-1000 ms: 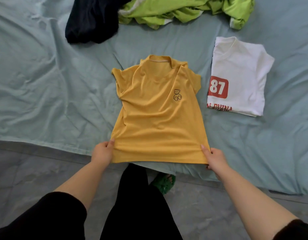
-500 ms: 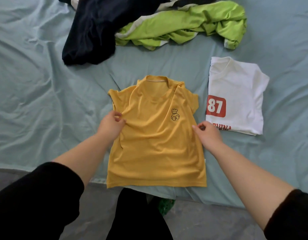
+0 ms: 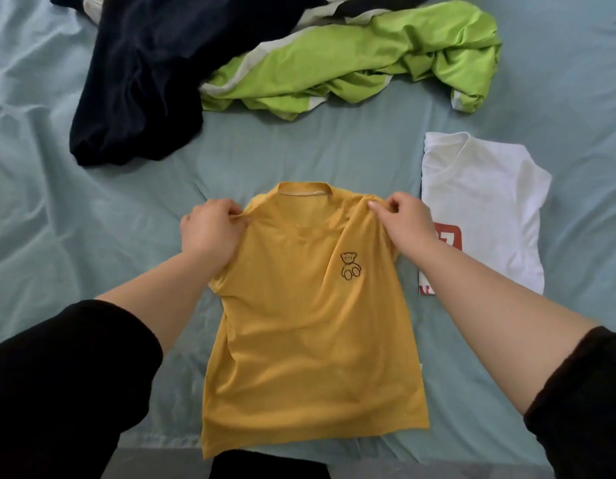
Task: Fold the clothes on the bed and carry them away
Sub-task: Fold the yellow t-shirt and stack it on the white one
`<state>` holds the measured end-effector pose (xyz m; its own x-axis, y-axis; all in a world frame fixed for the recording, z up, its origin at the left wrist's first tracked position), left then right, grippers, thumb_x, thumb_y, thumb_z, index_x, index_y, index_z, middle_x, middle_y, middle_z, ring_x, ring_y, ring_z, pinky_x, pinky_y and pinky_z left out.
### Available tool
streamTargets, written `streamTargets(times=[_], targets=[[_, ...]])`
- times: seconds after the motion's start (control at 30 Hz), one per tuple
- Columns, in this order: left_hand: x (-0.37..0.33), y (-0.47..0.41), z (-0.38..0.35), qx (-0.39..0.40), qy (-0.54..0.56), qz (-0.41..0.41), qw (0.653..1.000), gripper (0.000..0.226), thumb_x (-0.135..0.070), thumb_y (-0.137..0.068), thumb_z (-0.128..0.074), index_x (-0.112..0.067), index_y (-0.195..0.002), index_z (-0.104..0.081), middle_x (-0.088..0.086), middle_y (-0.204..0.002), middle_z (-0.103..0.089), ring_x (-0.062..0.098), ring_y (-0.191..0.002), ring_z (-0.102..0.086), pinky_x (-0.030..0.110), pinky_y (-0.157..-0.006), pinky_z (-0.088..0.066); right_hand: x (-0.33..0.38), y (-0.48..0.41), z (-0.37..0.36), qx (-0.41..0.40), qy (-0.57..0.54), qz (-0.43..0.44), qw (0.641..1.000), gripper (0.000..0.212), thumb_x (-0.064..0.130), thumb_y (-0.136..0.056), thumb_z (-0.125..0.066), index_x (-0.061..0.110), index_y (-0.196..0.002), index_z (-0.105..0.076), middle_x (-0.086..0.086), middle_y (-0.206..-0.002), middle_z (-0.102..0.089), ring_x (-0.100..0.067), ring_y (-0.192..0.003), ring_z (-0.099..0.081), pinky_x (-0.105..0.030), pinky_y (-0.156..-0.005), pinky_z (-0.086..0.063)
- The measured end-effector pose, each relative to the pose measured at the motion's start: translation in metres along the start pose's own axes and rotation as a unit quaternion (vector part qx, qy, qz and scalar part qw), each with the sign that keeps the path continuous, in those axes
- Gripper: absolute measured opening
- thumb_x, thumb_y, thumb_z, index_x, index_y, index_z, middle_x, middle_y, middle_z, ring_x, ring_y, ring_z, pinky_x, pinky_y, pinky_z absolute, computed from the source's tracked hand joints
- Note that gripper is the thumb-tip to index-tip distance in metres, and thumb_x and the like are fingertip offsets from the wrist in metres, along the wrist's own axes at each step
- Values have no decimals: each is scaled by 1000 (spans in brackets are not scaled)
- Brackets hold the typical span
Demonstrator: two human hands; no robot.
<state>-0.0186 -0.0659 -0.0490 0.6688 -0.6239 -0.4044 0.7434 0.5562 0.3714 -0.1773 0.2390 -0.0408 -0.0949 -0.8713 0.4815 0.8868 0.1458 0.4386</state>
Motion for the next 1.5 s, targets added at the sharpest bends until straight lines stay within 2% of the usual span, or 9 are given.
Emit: streamTargets(times=[0.2, 0.3, 0.47, 0.57, 0.7, 0.87, 1.07, 1.27, 1.5], targets=[[32, -39, 35, -9, 70, 19, 997, 15, -40, -92, -57, -29, -83, -59, -6, -78, -56, 22, -82, -53, 30, -70, -37, -39, -5, 57, -59, 109, -27, 992, 36, 53, -91, -51, 21, -76, -54, 0, -72, -60, -22, -66, -55, -30, -53, -35], [35, -51, 27, 41, 46, 16, 998, 18, -35, -93, -57, -24, -80, -61, -6, -75, -57, 22, -83, -53, 28, -70, -33, -50, -10, 44, 5, 194, -42, 980, 26, 45, -92, -53, 21, -85, -59, -3, -90, -64, -28, -83, -57, -34, -67, -43], [19, -51, 20, 57, 75, -18, 995, 25, -54, -85, -61, -30, -88, -64, -16, -82, -61, 12, -86, -55, 30, -74, -40, -8, -20, 32, -43, 194, 38, 979, 27, 44, -92, -54, 21, -100, -67, -1, -103, -65, -26, -101, -57, -40, -89, -38], [-8, -45, 6, 83, 3, -84, 993, 35, -67, -75, -63, -37, -92, -64, -16, -91, -59, 9, -91, -52, 34, -85, -41, 4, -32, 3, 47, 184, 20, 982, 24, 42, -89, -61, 25, -105, -65, 5, -103, -66, -23, -106, -59, -38, -94, -36], [-28, -42, -11, 97, -75, -98, 988, 25, -55, -79, -66, -34, -92, -60, -12, -88, -55, 15, -92, -50, 34, -83, -29, 4, -39, -18, 154, 215, -2, 964, 9, 31, -81, -71, 29, -81, -62, 7, -87, -61, -23, -101, -60, -36, -93, -42], [-29, -49, 3, 82, -26, -63, 994, 5, -38, -86, -59, -35, -87, -63, -16, -88, -63, 17, -98, -57, 34, -86, -26, 17, -41, -11, 160, 145, 28, 976, 12, 26, -84, -70, 20, -86, -59, 1, -89, -61, -19, -87, -56, -28, -73, -42], [-44, -66, 27, 71, -99, -96, 988, 20, -30, -93, -51, -31, -99, -70, -8, -107, -68, 22, -106, -57, 40, -92, -33, 34, -39, -7, 238, 241, 20, 941, 26, 27, -86, -71, 18, -110, -65, 0, -103, -62, -23, -107, -58, -41, -101, -43], [-53, -76, 24, 131, -61, -66, 987, 13, -15, -83, -55, -22, -90, -65, -3, -87, -67, 20, -84, -62, 32, -68, -49, 59, -46, -6, 264, 221, 25, 939, 19, 24, -85, -72, 13, -100, -69, -5, -97, -65, -21, -86, -62, -30, -70, -48], [-45, -70, 12, 179, 55, -27, 982, 8, -19, -83, -69, -16, -90, -67, 0, -71, -71, 15, -69, -68, 31, -79, -55, 50, -48, -13, 300, 256, 5, 919, 21, 16, -81, -76, 14, -98, -64, -11, -90, -64, -23, -72, -60, -29, -60, -52]])
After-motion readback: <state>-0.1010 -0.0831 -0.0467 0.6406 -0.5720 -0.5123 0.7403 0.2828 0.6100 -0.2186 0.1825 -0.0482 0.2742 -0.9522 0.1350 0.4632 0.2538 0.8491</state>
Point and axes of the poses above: each hand's wrist, its own y-axis away from the middle knuckle, its own z-axis out of the back of the hand, x = y × z, the point moved 10 cm from there along -y, towards the middle knuckle
